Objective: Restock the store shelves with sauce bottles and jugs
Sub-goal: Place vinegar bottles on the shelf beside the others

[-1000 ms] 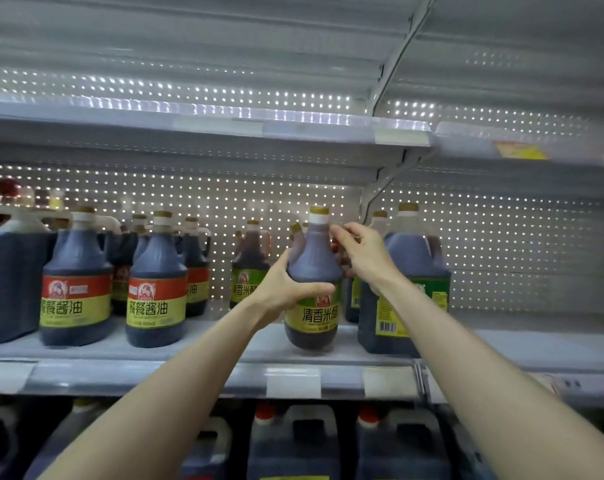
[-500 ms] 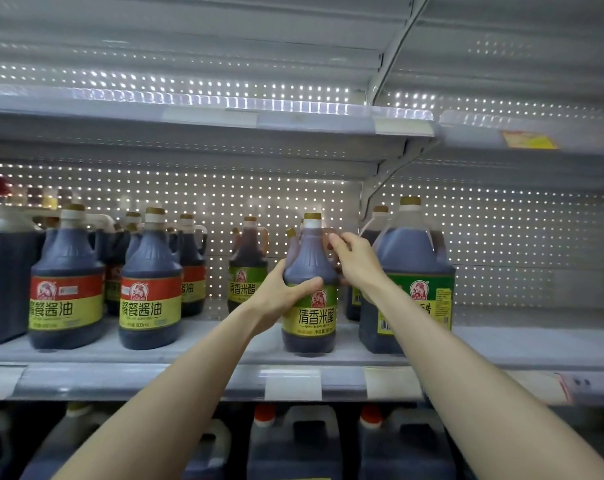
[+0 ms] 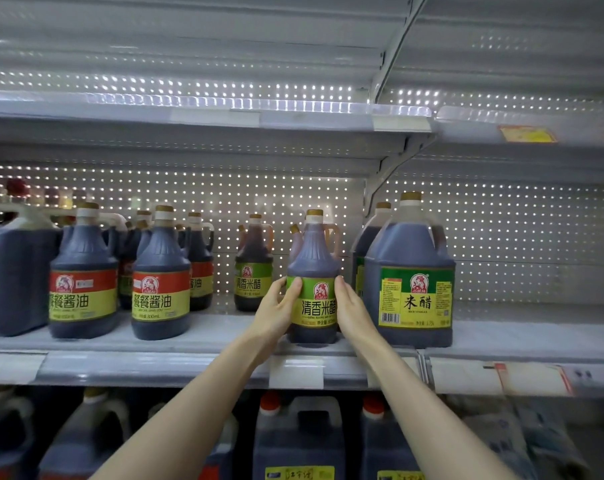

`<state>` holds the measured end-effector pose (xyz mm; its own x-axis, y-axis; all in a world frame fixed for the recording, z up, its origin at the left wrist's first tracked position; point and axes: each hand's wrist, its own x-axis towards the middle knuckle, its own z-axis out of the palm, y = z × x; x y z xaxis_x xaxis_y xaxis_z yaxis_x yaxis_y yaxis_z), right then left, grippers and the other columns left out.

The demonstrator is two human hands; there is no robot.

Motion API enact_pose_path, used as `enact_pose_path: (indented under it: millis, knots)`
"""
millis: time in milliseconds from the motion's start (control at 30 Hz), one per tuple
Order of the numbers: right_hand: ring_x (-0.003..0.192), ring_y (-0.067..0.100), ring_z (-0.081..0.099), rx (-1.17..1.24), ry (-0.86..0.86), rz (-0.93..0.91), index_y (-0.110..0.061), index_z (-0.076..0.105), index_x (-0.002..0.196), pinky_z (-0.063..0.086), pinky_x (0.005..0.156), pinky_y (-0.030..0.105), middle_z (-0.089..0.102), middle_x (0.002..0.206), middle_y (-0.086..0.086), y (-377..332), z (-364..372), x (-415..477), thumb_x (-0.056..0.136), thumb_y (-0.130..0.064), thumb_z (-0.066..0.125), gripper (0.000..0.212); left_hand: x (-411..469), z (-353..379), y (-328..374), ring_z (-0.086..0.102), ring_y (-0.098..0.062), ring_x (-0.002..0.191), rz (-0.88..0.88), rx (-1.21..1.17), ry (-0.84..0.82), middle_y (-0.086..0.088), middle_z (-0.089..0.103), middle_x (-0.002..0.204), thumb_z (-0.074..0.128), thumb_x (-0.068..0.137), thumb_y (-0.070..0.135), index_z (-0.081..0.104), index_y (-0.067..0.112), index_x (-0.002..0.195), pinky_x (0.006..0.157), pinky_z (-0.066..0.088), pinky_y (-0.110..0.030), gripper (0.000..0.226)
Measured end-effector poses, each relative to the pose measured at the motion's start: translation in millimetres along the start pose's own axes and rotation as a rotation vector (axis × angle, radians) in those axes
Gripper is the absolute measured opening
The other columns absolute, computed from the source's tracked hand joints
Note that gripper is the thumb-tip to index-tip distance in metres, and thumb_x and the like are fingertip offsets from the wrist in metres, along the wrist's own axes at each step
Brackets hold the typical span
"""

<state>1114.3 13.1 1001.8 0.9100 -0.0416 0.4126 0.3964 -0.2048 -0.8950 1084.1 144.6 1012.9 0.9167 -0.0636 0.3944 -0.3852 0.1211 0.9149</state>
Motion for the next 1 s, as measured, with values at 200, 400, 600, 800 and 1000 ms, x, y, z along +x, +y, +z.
enact_pose_path:
  millis: [200,400,600,800,1000]
  knots:
    - [0.115,0.018,0.056,0.004,0.005,0.001,-0.044,0.056,0.107,0.041,0.105,0.048,0.064,0.118,-0.004,3.5,0.7,3.3,0.079,-0.076,0.027,0.051,-1.4,-0.6,1.2,0.060,0.000,0.086,0.011,0.023,0.000,0.007,0.060,0.102,0.043,0.100,0.029,0.045,0.016,0.128,0.064,0.052,-0.019,0.030]
    - [0.113,0.019,0.055,-0.031,0.041,-0.033,-0.037,0.049,0.112,0.043,0.104,0.046,0.060,0.112,-0.003,-0.4,-2.8,-2.8,0.101,-0.051,0.025,0.030,-4.3,-1.9,5.3,0.061,-0.002,0.085,-0.042,0.037,-0.050,0.008,0.063,0.100,0.037,0.102,0.032,0.046,0.024,0.121,0.058,0.050,-0.022,0.022]
    - [0.113,0.019,0.055,-0.016,0.028,-0.040,-0.033,0.049,0.116,0.044,0.103,0.044,0.059,0.111,-0.003,1.9,-4.7,0.4,0.101,-0.049,0.026,0.031,-6.4,-1.2,5.9,0.062,-0.003,0.089,-0.051,0.056,-0.054,0.005,0.063,0.105,0.037,0.102,0.032,0.044,0.022,0.128,0.056,0.050,-0.015,0.028]
    - [0.115,0.020,0.055,-0.019,0.021,-0.035,-0.027,0.050,0.129,0.043,0.104,0.047,0.060,0.120,0.000,1.9,-3.7,1.0,0.101,-0.051,0.026,0.044,-9.2,-1.4,5.5,0.061,-0.003,0.090,-0.050,0.071,-0.048,0.004,0.062,0.106,0.038,0.102,0.031,0.042,0.019,0.132,0.055,0.049,-0.013,0.032]
    - [0.114,0.020,0.055,-0.029,0.030,-0.037,-0.025,0.049,0.132,0.044,0.103,0.045,0.060,0.119,0.001,1.2,-5.5,-0.4,0.101,-0.050,0.025,0.046,-7.6,-1.5,6.0,0.060,-0.005,0.092,-0.057,0.083,-0.052,0.002,0.061,0.111,0.037,0.102,0.032,0.039,0.018,0.137,0.058,0.049,-0.017,0.038]
